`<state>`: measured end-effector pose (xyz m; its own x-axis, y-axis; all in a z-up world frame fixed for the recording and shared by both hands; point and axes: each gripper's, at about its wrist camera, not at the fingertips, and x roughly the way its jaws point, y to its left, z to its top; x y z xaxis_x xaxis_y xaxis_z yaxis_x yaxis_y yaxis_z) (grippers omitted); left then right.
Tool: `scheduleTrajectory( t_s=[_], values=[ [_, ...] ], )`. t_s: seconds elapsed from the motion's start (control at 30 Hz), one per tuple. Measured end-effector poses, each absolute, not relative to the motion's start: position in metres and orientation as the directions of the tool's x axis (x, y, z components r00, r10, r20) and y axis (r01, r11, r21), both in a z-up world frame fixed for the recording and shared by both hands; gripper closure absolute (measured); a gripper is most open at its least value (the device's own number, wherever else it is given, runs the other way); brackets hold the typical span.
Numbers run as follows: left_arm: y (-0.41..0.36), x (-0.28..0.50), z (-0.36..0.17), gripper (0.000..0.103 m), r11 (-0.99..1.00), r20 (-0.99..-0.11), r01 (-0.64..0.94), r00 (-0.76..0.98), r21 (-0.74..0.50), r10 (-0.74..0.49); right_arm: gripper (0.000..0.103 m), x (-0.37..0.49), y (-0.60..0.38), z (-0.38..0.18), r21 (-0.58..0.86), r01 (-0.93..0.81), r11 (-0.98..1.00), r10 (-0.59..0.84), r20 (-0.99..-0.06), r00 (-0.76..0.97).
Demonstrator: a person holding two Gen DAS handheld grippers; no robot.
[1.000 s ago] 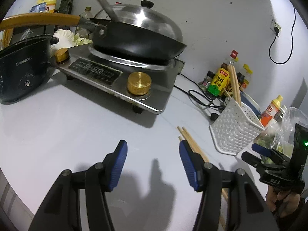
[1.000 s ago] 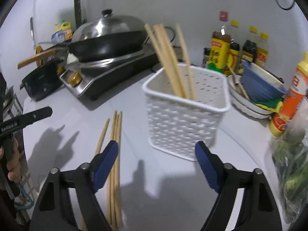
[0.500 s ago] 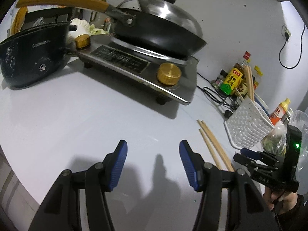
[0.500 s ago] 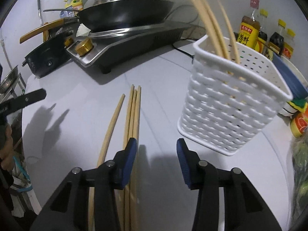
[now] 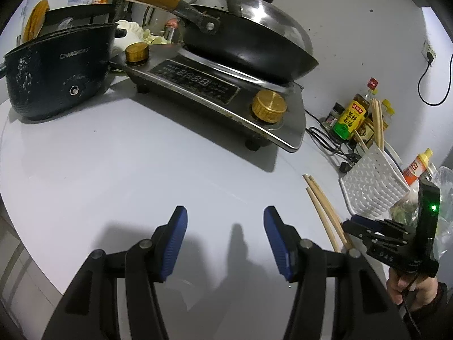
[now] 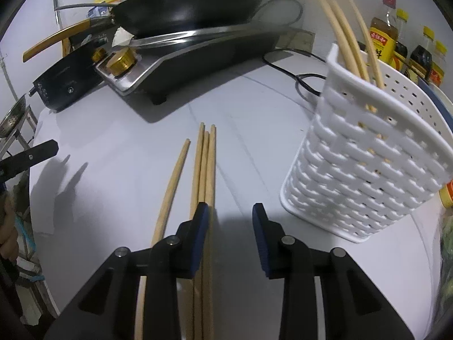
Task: Organize utensils
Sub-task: 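Grasp a chopstick with the right tool while the left tool grasps another chopstick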
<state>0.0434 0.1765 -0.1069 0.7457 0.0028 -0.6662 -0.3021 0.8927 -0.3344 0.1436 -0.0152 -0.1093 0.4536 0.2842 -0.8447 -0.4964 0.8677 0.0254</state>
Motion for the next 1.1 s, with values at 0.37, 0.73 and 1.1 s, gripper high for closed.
scheduleTrajectory(
  t_s=[0.37,0.73,1.1],
  values=[
    [0.156,0.046,-0.106,0.047,0.915,-0.686,-0.266,0.728,-0.304,-0.016,0.083,0.139,-0.022,-0.112,0.034,-0.498,0.867,0.295,-0.839,0.456],
    [0.121,0.055,-0.102,0.047,0.938,-0.69,-0.2,0.722,-0.284,-0.055,0.095,0.13,-0.046,-0.116,0.04,-0.489,0.871,0.303,-0.828,0.472],
    [0.049,0.084,-0.112,0.047,0.966,-0.735,-0.079,0.665,-0.244,-0.131,0.097,0.117,-0.077,-0.116,0.096,-0.504,0.858,0.361,-0.811,0.461]
  ],
)
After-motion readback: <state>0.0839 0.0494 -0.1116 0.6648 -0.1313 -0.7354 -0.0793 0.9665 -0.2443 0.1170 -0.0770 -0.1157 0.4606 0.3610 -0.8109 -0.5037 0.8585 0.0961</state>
